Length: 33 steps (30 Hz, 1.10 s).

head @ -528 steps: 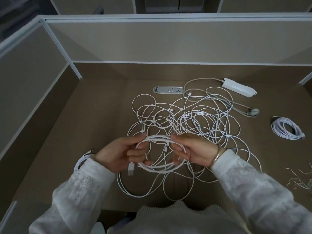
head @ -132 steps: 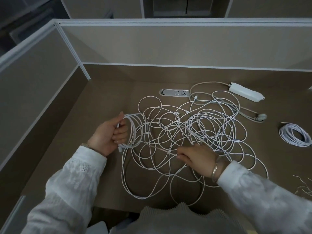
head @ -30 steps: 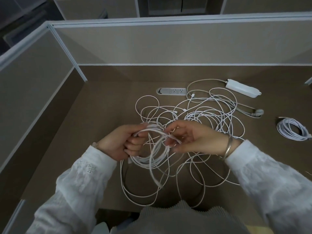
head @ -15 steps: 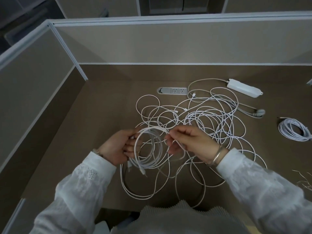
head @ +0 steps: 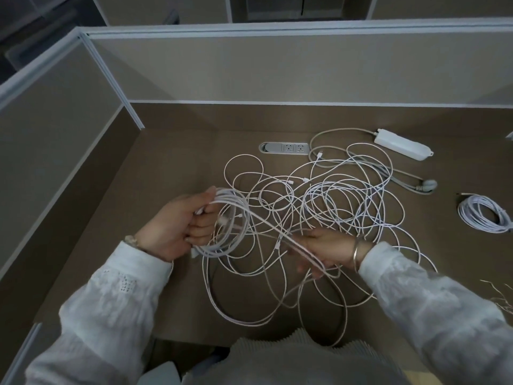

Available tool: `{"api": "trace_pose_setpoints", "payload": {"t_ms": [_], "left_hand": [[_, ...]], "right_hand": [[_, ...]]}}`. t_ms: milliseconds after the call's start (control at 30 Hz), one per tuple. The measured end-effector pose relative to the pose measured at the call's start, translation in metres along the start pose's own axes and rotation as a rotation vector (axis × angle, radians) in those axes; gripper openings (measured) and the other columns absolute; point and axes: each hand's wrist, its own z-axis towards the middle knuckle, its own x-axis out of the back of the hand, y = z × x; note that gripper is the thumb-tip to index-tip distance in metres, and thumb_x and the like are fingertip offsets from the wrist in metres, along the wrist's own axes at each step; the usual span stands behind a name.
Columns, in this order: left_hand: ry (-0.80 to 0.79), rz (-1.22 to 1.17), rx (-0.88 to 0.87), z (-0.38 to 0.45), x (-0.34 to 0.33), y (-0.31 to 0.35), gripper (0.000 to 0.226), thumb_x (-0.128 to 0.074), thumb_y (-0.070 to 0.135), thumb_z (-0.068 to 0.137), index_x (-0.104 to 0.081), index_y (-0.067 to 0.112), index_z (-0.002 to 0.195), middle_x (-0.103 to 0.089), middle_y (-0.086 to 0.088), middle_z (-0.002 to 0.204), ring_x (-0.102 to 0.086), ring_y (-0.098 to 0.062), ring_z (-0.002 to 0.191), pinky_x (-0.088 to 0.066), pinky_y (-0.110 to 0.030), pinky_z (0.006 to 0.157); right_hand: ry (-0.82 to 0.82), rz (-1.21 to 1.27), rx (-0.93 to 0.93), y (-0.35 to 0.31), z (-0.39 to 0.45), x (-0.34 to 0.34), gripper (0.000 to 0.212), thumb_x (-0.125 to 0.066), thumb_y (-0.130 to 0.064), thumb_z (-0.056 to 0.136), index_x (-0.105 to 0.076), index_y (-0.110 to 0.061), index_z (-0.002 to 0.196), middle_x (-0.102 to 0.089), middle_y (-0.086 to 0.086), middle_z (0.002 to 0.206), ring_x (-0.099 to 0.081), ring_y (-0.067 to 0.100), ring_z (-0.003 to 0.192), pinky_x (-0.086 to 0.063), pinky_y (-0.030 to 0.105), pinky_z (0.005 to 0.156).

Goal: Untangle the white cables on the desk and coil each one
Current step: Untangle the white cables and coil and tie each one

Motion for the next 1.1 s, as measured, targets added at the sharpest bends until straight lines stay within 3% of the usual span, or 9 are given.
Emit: {"api": "trace_pose_setpoints", "payload": {"t_ms": [100,167,267,333,467,600,767,967,1100], "left_hand": [[0.017,0.020,-0.043,0.003,-0.004,0.006,0.042,-0.042,0.034,0.095,-0.041,0.018,0.055,-0.020,0.008,0.042,-0.016,-0.003,0.030,-0.008,-0.013,0.037],[0.028,0.006,-0.062,0.006,-0.006,0.009,0.044,-0.040,0.033,0.096,-0.041,0.018,0.055,-0.020,0.008,0.042,-0.016,-0.003,0.030,-0.008,-0.013,0.037],[-0.006,-0.113,-0.044,0.006,0.002,0.016,0.043,-0.041,0.035,0.095,-0.039,0.020,0.055,-0.019,0.010,0.041,-0.011,-0.003,0.031,-0.008,-0.017,0.034],[-0.076,-0.219,0.013,0.004,0.016,0.021,0.043,-0.039,0.035,0.096,-0.038,0.020,0.056,-0.014,0.010,0.045,-0.007,-0.005,0.036,-0.012,-0.017,0.032],[-0.491,-0.443,0.209,0.009,0.039,0.019,0.049,-0.022,0.035,0.106,-0.051,0.011,0.076,-0.031,0.003,0.057,-0.028,-0.011,0.046,-0.028,-0.024,0.044],[-0.513,-0.446,0.194,0.006,0.047,0.014,0.052,-0.017,0.037,0.106,-0.053,0.008,0.084,-0.033,0.002,0.059,-0.031,-0.013,0.050,-0.028,-0.025,0.050],[-0.472,-0.524,0.153,-0.002,0.062,0.021,0.054,-0.014,0.039,0.106,-0.053,0.006,0.088,-0.030,0.002,0.058,-0.029,-0.013,0.050,-0.029,-0.025,0.052],[-0.484,-0.598,0.084,0.015,0.060,0.014,0.048,-0.024,0.035,0.106,-0.055,0.006,0.084,-0.035,0.000,0.059,-0.033,-0.013,0.050,-0.035,-0.028,0.051],[-0.020,-0.395,-0.055,0.016,0.033,0.014,0.044,-0.040,0.037,0.095,-0.048,0.018,0.057,-0.023,0.008,0.043,-0.011,-0.005,0.039,-0.024,-0.017,0.032]], "right_hand": [[-0.079,-0.153,0.046,-0.006,0.001,-0.004,0.081,-0.029,-0.085,0.073,-0.070,-0.023,0.106,-0.072,-0.003,0.102,-0.068,0.017,0.094,-0.051,0.031,0.091],[-0.119,-0.255,0.164,-0.011,-0.001,-0.007,0.085,-0.028,-0.093,0.064,-0.073,-0.031,0.100,-0.067,-0.009,0.113,-0.062,0.012,0.104,-0.042,0.028,0.098],[-0.036,-0.253,0.391,-0.010,-0.001,-0.003,0.044,-0.057,-0.053,0.087,-0.071,-0.011,0.088,-0.072,0.002,0.086,-0.066,0.012,0.080,-0.046,0.019,0.080],[0.104,-0.169,0.489,-0.004,0.001,0.008,0.028,-0.060,-0.029,0.090,-0.064,-0.002,0.083,-0.067,0.005,0.065,-0.062,0.009,0.061,-0.046,0.019,0.067],[0.281,-0.107,0.578,0.008,0.005,0.042,0.021,-0.064,-0.024,0.084,-0.065,-0.004,0.077,-0.061,0.001,0.055,-0.057,0.009,0.053,-0.046,0.017,0.064],[0.381,-0.154,0.591,0.018,0.011,0.074,0.015,-0.063,-0.023,0.085,-0.062,-0.011,0.075,-0.059,0.004,0.056,-0.058,0.016,0.055,-0.050,0.026,0.065],[0.615,-0.018,0.607,0.032,0.003,0.104,0.012,-0.058,-0.007,0.091,-0.056,-0.016,0.083,-0.054,-0.001,0.050,-0.044,0.005,0.038,-0.042,0.018,0.043],[0.602,-0.590,0.650,0.023,-0.007,0.051,0.005,-0.067,-0.029,0.085,-0.062,-0.026,0.084,-0.058,-0.009,0.061,-0.055,0.007,0.054,-0.044,0.026,0.054],[0.449,-0.780,0.752,0.000,-0.025,0.004,0.009,-0.064,-0.033,0.087,-0.067,-0.025,0.089,-0.052,-0.024,0.064,-0.045,-0.011,0.056,-0.035,0.012,0.058]]}}
